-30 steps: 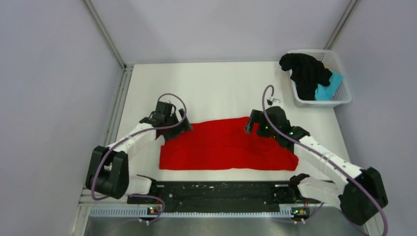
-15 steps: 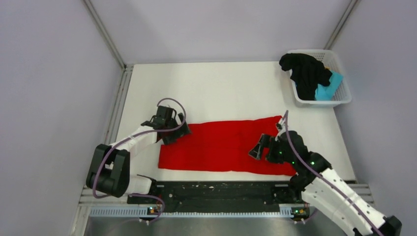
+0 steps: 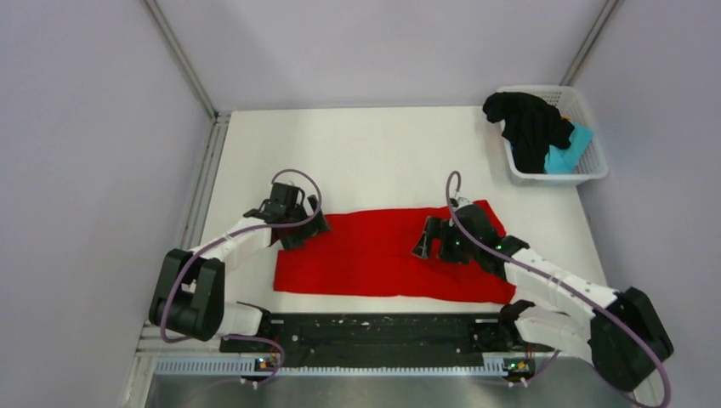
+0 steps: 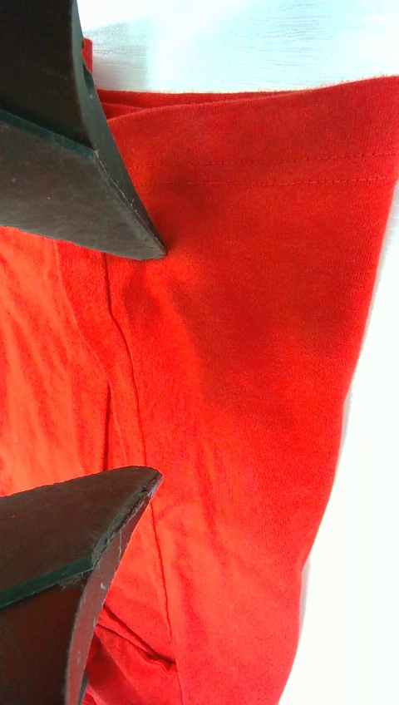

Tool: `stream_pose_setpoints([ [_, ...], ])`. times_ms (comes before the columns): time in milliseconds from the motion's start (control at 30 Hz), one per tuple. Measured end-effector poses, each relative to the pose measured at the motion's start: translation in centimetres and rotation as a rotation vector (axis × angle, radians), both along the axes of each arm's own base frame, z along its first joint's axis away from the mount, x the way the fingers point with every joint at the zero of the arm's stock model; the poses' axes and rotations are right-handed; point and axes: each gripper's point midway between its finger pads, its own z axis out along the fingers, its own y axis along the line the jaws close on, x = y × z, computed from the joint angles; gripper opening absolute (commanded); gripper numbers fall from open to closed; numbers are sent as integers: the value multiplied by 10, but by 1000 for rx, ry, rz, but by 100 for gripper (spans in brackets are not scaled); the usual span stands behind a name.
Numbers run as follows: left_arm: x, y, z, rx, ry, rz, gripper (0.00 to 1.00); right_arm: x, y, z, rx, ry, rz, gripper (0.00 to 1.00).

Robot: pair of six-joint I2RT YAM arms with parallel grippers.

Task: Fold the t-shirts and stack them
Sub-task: Rotate the tshirt 90 degrees

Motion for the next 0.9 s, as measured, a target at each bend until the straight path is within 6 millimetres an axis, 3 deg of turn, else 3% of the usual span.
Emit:
stream_pose_setpoints([
  [167,0,0,0,3,-1,2,99,-9,22,-20,59,76,100,96],
  [300,1,1,0,5,-2,5,99,-33,16,-28,94,82,140,96],
  [400,1,1,-1,6,-2,5,99,-42,11,-16,118,32,146,97],
  [500,1,2,-1,9,-2,8,99,-43,9,5,153,-43,154,99],
  [633,2,2,-1,13,-3,14,99,-43,-3,15,130,-67,100,99],
  [767,2,2,-2,16,-2,16,99,-32,-22,6,59,-48,-47,99],
  [900,6,3,-3,24,5,31,99,-20,-35,-18,-18,23,-155,99],
])
